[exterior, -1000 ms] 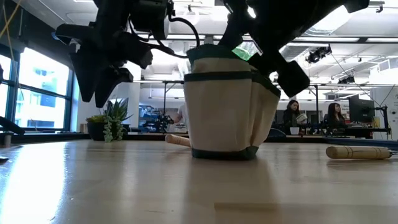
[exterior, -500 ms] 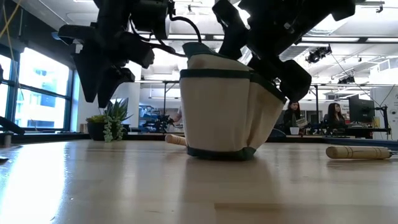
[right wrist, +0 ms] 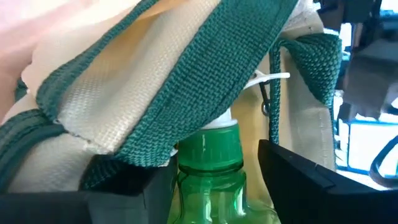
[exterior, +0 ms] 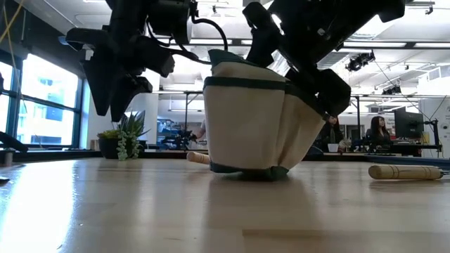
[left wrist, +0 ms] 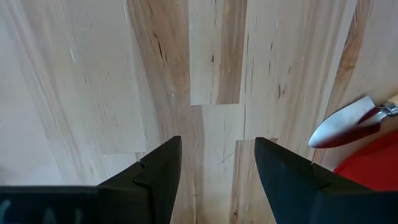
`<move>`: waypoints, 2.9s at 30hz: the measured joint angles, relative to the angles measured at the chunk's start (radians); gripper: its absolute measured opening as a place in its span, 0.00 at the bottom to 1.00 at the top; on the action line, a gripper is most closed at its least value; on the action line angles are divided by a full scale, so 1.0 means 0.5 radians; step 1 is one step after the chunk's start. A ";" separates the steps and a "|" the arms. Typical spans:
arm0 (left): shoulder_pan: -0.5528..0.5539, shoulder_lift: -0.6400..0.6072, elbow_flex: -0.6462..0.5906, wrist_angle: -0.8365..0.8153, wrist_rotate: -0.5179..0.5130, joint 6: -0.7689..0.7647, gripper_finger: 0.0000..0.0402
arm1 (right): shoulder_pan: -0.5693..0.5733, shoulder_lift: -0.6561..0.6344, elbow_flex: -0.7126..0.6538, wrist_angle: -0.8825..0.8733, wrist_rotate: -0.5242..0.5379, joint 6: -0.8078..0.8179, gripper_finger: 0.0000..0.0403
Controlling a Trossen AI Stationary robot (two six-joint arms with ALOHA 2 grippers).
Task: Pick & Place Garden tools in Gardening bag
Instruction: Put the green spray bottle into the light brown gardening bag
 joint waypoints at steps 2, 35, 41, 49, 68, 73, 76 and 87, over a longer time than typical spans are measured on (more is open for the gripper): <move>0.000 0.000 0.000 0.000 -0.001 0.000 0.49 | 0.010 0.000 0.000 0.000 0.080 -0.002 0.53; 0.000 0.000 0.000 0.002 -0.001 -0.001 0.49 | 0.074 -0.008 0.000 0.000 0.234 0.008 0.42; 0.000 0.000 0.000 0.013 -0.001 -0.001 0.49 | 0.079 -0.008 0.000 -0.020 0.296 0.160 0.43; 0.000 0.000 0.000 0.047 -0.001 -0.002 0.49 | 0.061 -0.009 0.000 -0.030 0.174 0.285 0.43; 0.000 0.000 0.000 0.055 -0.001 0.021 0.49 | -0.032 -0.063 0.000 -0.085 -0.108 0.324 0.43; 0.000 0.000 0.000 0.056 -0.002 0.034 0.49 | -0.033 -0.095 0.000 -0.076 -0.154 0.313 0.43; 0.000 0.000 0.000 0.056 -0.002 0.036 0.49 | -0.039 -0.095 0.000 -0.086 -0.165 0.314 0.43; 0.000 0.000 0.000 0.055 -0.002 0.037 0.49 | -0.150 -0.095 0.218 -0.571 -0.508 0.506 0.43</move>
